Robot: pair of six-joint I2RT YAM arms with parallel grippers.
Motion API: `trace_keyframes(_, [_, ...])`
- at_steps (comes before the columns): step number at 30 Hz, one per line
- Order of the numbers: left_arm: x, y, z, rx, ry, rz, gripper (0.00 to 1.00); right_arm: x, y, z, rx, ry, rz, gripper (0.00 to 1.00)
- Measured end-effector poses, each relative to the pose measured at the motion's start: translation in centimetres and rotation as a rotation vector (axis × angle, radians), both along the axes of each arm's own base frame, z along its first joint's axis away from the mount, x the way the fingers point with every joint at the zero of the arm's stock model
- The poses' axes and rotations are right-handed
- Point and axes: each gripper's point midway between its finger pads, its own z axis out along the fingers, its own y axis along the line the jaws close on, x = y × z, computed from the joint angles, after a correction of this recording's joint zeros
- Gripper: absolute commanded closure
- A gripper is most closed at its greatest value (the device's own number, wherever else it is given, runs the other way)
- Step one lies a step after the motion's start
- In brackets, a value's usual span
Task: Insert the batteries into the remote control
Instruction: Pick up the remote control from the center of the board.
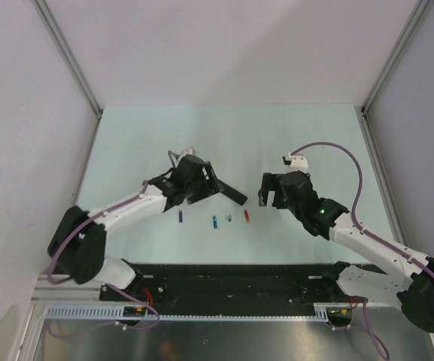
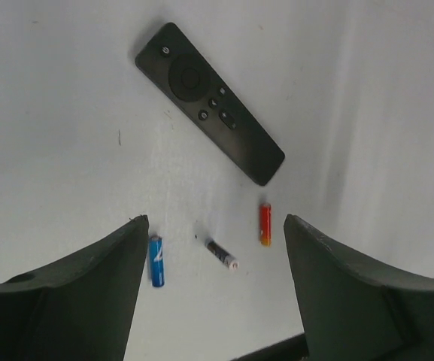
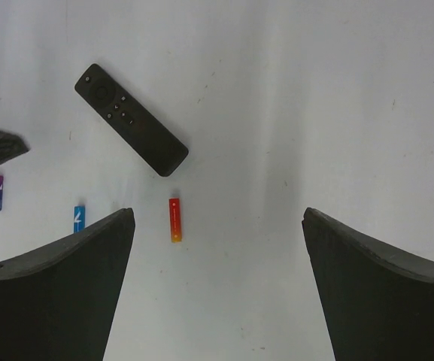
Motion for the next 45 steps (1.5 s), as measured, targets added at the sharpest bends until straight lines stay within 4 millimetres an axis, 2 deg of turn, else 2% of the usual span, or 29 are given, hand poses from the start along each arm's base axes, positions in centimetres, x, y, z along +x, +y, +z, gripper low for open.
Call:
trace_keyframes(3, [1.1,-0.6,-1.8,0.016,0.049,0.055,0.24,-0.4,0.2,-0.2,-0.002,0.009,0.005,0.01])
trace_keyframes(7, [1.6,-1.3,-3.9,0.031,0.111,0.121,0.12,-1.1,0.3,-0.2,-0.001,0.022,0.016,0.01])
trace_keyframes(8, [1.8,-1.4,-4.3,0.035,0.124,0.137,0.09,-1.4,0.4,-0.1,-0.001,0.022,0.021,0.01])
trace_keyframes(12, [2.8,-2.3,-4.8,0.036,0.151,0.188,0.09,-2.3,0.5,0.6,0.015,0.014,0.038,0.01])
trace_keyframes(17, [4.7,-3.9,-4.7,0.021,0.164,0.234,0.14,-3.3,0.3,1.7,0.05,0.0,0.041,0.01])
trace_keyframes(20, [5.5,-4.7,-5.2,0.027,0.185,0.255,0.21,-3.8,0.1,2.5,0.078,-0.012,0.038,0.01])
trace_keyframes(22, [5.9,-5.1,-5.8,0.04,0.205,0.272,0.22,-4.0,-0.2,3.1,0.095,-0.023,0.036,0.01])
trace_keyframes(30, [5.1,-4.6,-8.0,0.105,0.293,0.333,0.22,-4.9,-0.9,5.0,0.154,-0.064,0.032,0.0])
trace_keyframes(33, [5.2,-4.8,-8.7,0.116,0.312,0.348,0.23,-5.0,-1.0,4.9,0.149,-0.058,0.031,0.0])
trace_keyframes(38, [6.1,-5.5,-8.7,0.116,0.313,0.364,0.26,-5.4,-1.3,4.3,0.133,-0.036,0.028,0.0])
trace_keyframes(45, [6.3,-5.5,-8.9,0.136,0.32,0.37,0.37,-5.7,-1.4,3.4,0.138,-0.016,0.026,0.0])
